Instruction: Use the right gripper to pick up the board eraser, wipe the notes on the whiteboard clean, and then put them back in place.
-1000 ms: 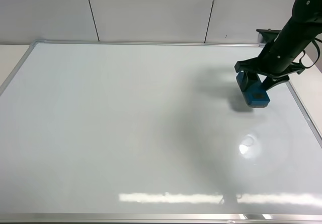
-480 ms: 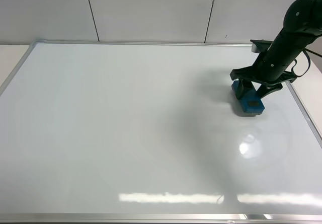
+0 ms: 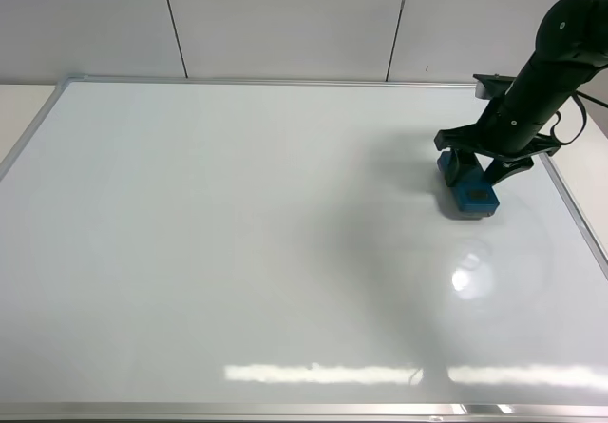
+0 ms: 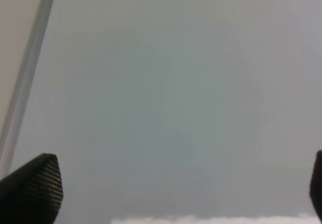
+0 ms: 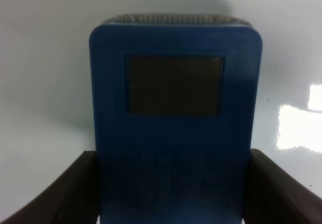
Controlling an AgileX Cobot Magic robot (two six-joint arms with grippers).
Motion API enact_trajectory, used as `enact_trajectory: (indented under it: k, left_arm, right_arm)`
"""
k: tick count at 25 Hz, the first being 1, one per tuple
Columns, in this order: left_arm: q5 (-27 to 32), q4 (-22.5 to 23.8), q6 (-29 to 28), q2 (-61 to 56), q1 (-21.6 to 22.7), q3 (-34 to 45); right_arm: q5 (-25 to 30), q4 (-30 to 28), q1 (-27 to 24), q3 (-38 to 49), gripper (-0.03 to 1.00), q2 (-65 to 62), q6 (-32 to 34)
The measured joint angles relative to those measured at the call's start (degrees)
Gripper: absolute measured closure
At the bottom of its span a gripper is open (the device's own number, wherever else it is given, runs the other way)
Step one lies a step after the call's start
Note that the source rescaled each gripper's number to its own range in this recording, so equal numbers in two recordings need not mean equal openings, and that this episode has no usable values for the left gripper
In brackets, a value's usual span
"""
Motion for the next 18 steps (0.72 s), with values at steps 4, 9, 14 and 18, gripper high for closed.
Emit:
enact_trajectory:
  k: [4, 9, 14, 18]
  left_arm:
    - [0.0, 0.0, 0.0, 0.0, 0.0, 0.0]
    - [0.0, 0.0, 0.0, 0.0, 0.0, 0.0]
    - [0.0, 0.0, 0.0, 0.0, 0.0, 0.0]
    - [0.0, 0.0, 0.0, 0.0, 0.0, 0.0]
  right_arm:
    - [-0.28, -0.15, 0.0, 0.0, 0.5, 0.0, 1.95]
    - [-0.44, 0.06, 0.0, 0.0, 0.01, 0.0, 0.2]
    - [-0.5, 0.62, 0.0, 0.0, -0.02, 0.0, -0.29]
    - [-0.5, 2.24, 0.0, 0.0, -0.03, 0.0, -1.7]
